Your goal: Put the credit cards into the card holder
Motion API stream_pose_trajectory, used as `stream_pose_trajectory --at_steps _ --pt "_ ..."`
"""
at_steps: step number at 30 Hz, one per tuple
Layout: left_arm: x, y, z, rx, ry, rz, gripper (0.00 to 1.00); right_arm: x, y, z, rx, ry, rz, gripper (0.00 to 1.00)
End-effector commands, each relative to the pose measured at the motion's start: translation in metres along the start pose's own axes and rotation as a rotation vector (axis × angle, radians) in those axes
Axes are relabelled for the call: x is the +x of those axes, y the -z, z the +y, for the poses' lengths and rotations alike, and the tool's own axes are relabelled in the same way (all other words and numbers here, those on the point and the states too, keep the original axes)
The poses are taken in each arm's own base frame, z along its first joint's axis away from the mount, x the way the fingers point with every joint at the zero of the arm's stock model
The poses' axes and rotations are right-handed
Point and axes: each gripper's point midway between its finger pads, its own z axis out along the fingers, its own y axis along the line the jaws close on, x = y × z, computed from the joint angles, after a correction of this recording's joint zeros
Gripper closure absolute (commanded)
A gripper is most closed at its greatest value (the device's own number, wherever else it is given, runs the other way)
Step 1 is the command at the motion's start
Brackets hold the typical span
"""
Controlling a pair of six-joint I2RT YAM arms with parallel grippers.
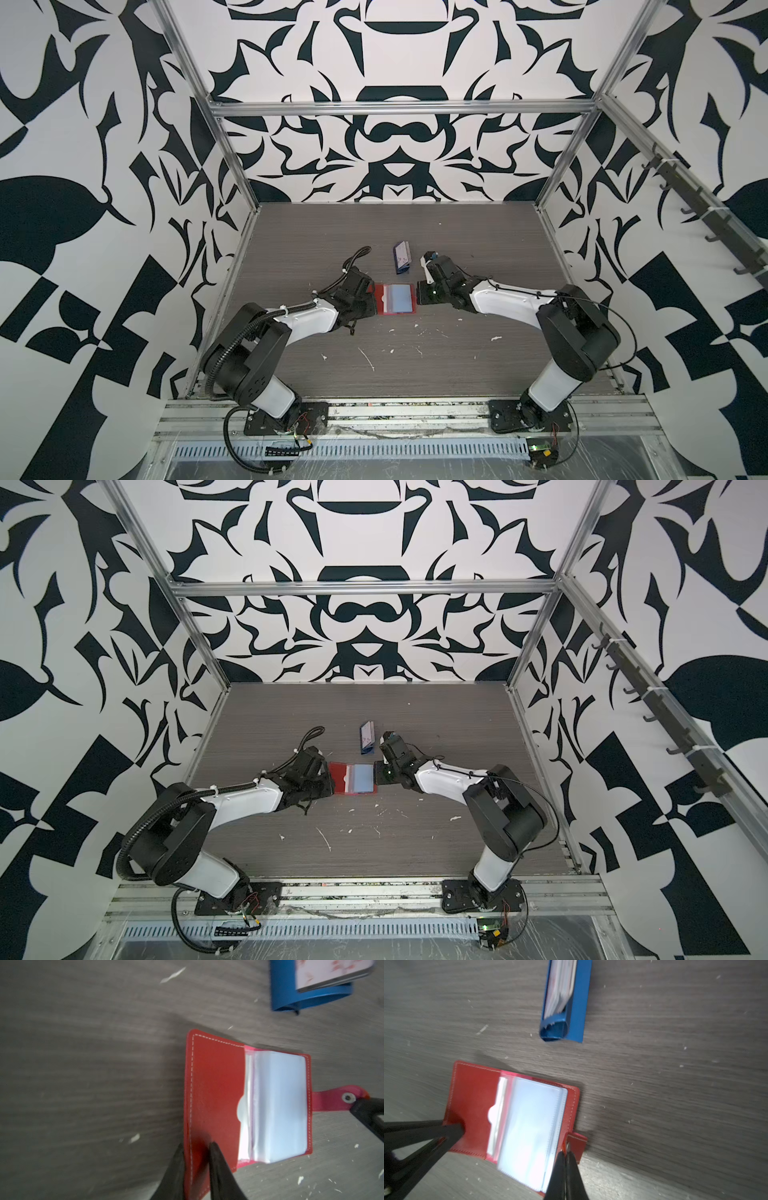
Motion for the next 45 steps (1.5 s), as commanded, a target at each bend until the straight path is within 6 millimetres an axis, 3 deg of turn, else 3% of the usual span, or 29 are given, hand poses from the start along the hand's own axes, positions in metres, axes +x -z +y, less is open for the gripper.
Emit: stream_pose_trajectory --at_steps 1,4,9,15,18,22,25,32,39,45 --pt "0.004 0.003 0.002 -0.006 0.039 0.004 0.68 -0.017 0.003 0.009 -0.022 0.013 -0.032 1.0" --pt "0.003 0.003 0.006 -0.028 0.033 0.004 0.56 -0.014 0.0 0.007 -0.015 0.012 -0.021 1.0" --pt "-0.006 0.012 0.01 -0.077 -0.002 -0.021 0.47 -0.012 -0.002 0.006 -0.01 0.014 -0.011 1.0" --pt "-0.033 0.039 0.011 -0.153 -0.086 -0.107 0.37 -0.012 -0.002 0.007 -0.014 0.016 -0.008 1.0" --pt "-0.046 0.051 0.002 -0.142 -0.151 -0.137 0.35 -0.013 -0.001 0.008 -0.018 0.016 -0.008 1.0" --pt "-0.052 0.057 -0.026 -0.025 -0.234 -0.132 0.36 -0.012 -0.003 0.008 -0.021 0.016 -0.004 1.0" --pt "-0.05 0.051 -0.049 0.091 -0.239 -0.093 0.39 -0.01 -0.005 0.009 -0.029 0.014 0.001 1.0" --pt "-0.037 0.021 -0.075 0.302 -0.1 0.065 0.42 -0.006 -0.01 0.01 -0.042 0.01 0.023 1.0" --pt "-0.022 -0.003 -0.078 0.33 -0.06 0.179 0.47 0.0 -0.013 0.011 -0.053 0.009 0.045 1.0" --pt "-0.016 -0.013 -0.083 0.358 -0.049 0.223 0.51 0.005 -0.018 0.01 -0.055 0.004 0.065 1.0"
